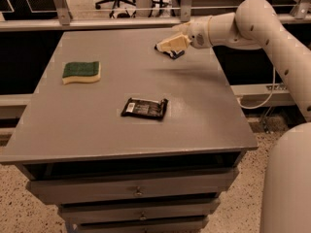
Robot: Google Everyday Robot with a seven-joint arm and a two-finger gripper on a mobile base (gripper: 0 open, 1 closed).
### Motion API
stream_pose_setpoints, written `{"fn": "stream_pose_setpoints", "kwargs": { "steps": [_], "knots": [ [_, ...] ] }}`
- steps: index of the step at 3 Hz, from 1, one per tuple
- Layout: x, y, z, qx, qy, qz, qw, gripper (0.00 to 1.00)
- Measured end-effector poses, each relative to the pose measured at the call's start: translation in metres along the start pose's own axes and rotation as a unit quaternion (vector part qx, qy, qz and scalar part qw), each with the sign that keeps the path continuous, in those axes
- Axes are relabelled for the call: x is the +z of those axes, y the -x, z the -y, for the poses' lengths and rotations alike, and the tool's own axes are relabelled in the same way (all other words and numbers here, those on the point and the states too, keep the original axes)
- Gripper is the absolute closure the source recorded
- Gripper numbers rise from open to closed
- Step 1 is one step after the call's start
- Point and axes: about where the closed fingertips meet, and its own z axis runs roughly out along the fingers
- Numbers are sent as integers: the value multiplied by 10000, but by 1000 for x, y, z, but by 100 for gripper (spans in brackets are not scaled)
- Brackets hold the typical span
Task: Move rxbar blueberry near sponge
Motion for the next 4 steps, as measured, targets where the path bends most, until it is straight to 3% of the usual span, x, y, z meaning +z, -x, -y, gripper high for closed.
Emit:
{"fn": "stream_pose_setpoints", "kwargs": {
  "steps": [1,3,4],
  "knots": [
    [8,-9,16,95,-161,-182,9997,0],
    [25,-33,37,282,-254,-323,9988,0],
    [31,-44,46,345,-289,-326,9985,11]
  ]
}}
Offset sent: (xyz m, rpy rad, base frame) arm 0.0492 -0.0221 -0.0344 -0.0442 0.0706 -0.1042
